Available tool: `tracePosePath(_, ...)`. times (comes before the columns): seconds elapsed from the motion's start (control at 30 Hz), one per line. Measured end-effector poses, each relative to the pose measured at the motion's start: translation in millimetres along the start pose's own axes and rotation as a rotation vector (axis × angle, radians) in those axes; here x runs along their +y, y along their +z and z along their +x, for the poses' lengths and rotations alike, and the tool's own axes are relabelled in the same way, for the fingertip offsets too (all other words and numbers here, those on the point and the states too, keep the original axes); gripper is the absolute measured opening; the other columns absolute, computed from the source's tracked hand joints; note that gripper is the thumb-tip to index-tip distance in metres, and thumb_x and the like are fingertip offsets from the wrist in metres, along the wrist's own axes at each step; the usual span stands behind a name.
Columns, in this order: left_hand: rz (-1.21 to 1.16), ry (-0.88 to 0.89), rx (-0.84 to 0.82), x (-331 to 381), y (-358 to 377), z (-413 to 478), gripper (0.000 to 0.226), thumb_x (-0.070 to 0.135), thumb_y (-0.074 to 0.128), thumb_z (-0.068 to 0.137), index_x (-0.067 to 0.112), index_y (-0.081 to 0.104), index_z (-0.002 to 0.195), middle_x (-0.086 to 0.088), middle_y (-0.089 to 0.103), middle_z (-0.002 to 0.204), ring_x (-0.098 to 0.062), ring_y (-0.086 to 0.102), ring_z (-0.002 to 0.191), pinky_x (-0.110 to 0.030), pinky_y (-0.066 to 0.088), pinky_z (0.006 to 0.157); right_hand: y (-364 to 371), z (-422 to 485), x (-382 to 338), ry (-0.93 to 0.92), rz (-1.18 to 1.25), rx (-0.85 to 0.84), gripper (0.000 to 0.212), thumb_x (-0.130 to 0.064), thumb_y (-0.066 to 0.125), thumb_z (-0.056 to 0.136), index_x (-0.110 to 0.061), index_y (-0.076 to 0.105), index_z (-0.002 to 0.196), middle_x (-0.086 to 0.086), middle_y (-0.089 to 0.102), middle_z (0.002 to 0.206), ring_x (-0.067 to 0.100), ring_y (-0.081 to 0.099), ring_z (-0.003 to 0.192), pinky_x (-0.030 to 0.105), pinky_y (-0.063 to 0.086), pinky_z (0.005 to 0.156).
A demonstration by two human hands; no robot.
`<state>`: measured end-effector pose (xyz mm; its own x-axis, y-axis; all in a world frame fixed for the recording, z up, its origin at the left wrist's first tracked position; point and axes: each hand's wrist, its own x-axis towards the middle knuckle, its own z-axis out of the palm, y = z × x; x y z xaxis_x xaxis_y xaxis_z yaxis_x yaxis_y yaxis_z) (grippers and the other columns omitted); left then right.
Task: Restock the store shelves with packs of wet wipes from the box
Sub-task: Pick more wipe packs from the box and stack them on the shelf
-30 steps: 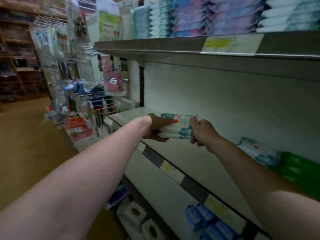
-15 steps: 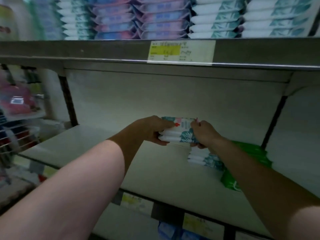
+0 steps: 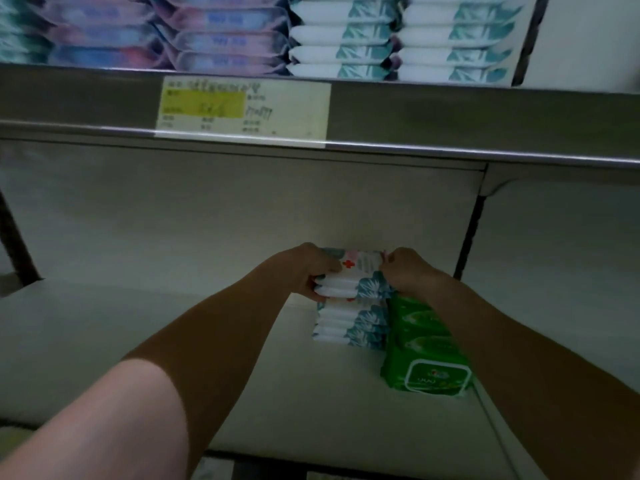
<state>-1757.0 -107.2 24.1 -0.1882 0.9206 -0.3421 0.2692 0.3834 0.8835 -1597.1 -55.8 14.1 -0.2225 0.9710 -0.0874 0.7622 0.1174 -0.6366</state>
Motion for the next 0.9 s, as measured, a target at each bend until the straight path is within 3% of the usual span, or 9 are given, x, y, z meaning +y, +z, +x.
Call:
tracePosePath(0.13, 0.041, -0.046, 0.005, -2, 8, 17, 0.031, 0.012, 0.063, 0.092, 0.001, 0.050, 0.117, -0.018, 0.049, 0.116, -0.037, 0.056, 0.112, -0.049, 0.051, 0.093, 1, 10, 9, 0.000, -0.059, -0.014, 0.041, -0.006, 0.048, 0.095, -0.019, 0.034, 0.060, 0.003, 0.035, 0.064, 0.013, 0.034, 0.055, 0.023, 0.028, 0.048)
tracePosePath(0.23, 0.077, -0.071, 0.006, -3, 12, 27, 0.020, 0.012, 0.062, 0.092, 0.001, 0.054, 0.107, -0.016, 0.053, 0.097, -0.032, 0.057, 0.089, -0.047, 0.051, 0.093, 7, 16, 16, 0.009, -0.118, -0.032, 0.040, -0.005, 0.047, 0.095, -0.019, 0.033, 0.060, 0.003, 0.034, 0.064, 0.012, 0.033, 0.054, 0.022, 0.027, 0.047)
tracePosePath(0.3, 0.091, -0.092, 0.003, -3, 15, 32, 0.018, 0.011, 0.061, 0.093, 0.001, 0.054, 0.106, -0.013, 0.049, 0.088, -0.029, 0.051, 0.085, -0.047, 0.050, 0.094, 10, 19, 22, 0.018, -0.139, -0.041, 0.037, -0.006, 0.047, 0.095, -0.018, 0.035, 0.062, 0.003, 0.036, 0.066, 0.011, 0.035, 0.056, 0.022, 0.028, 0.048)
tracePosePath(0.43, 0.121, -0.128, -0.024, -4, 19, 40, 0.021, 0.011, 0.062, 0.093, 0.002, 0.052, 0.109, -0.011, 0.047, 0.089, -0.028, 0.048, 0.091, -0.048, 0.050, 0.095, 14, 24, 29, 0.024, -0.182, -0.043, 0.035, -0.007, 0.048, 0.095, -0.017, 0.037, 0.064, 0.003, 0.038, 0.067, 0.011, 0.036, 0.056, 0.021, 0.029, 0.047)
tracePosePath(0.6, 0.102, -0.182, -0.057, -2, 7, 39, 0.004, 0.000, 0.050, 0.091, 0.002, 0.052, 0.093, -0.010, 0.046, 0.080, -0.023, 0.048, 0.070, -0.048, 0.051, 0.093, 15, 26, 30, 0.009, -0.264, -0.051, 0.038, -0.006, 0.047, 0.094, -0.018, 0.033, 0.060, 0.001, 0.036, 0.063, 0.011, 0.034, 0.053, 0.021, 0.026, 0.044)
tracePosePath(0.67, 0.102, -0.173, -0.041, -7, 0, 41, 0.017, -0.009, 0.041, 0.090, 0.001, 0.052, 0.084, -0.013, 0.049, 0.081, -0.025, 0.052, 0.071, -0.048, 0.051, 0.093, 14, 28, 28, 0.009, -0.273, -0.074, 0.039, -0.006, 0.047, 0.093, -0.018, 0.032, 0.060, 0.001, 0.035, 0.064, 0.011, 0.034, 0.053, 0.023, 0.026, 0.047)
tracePosePath(0.77, 0.079, -0.196, -0.055, -15, -4, 45, 0.015, -0.010, 0.042, 0.094, -0.003, 0.054, 0.090, -0.017, 0.054, 0.090, -0.027, 0.055, 0.074, -0.047, 0.049, 0.095, 11, 27, 23, 0.016, -0.272, -0.093, 0.036, -0.008, 0.049, 0.094, -0.018, 0.035, 0.062, 0.002, 0.038, 0.065, 0.012, 0.036, 0.055, 0.022, 0.029, 0.047)
tracePosePath(0.9, 0.037, -0.215, -0.036, -23, -7, 45, 0.016, -0.003, 0.051, 0.095, -0.004, 0.057, 0.080, -0.018, 0.058, 0.079, -0.026, 0.057, 0.068, -0.040, 0.054, 0.077, 12, 29, 20, 0.033, -0.206, -0.103, 0.026, -0.009, 0.053, 0.093, -0.013, 0.044, 0.068, 0.006, 0.046, 0.071, 0.018, 0.049, 0.065, 0.024, 0.039, 0.053)
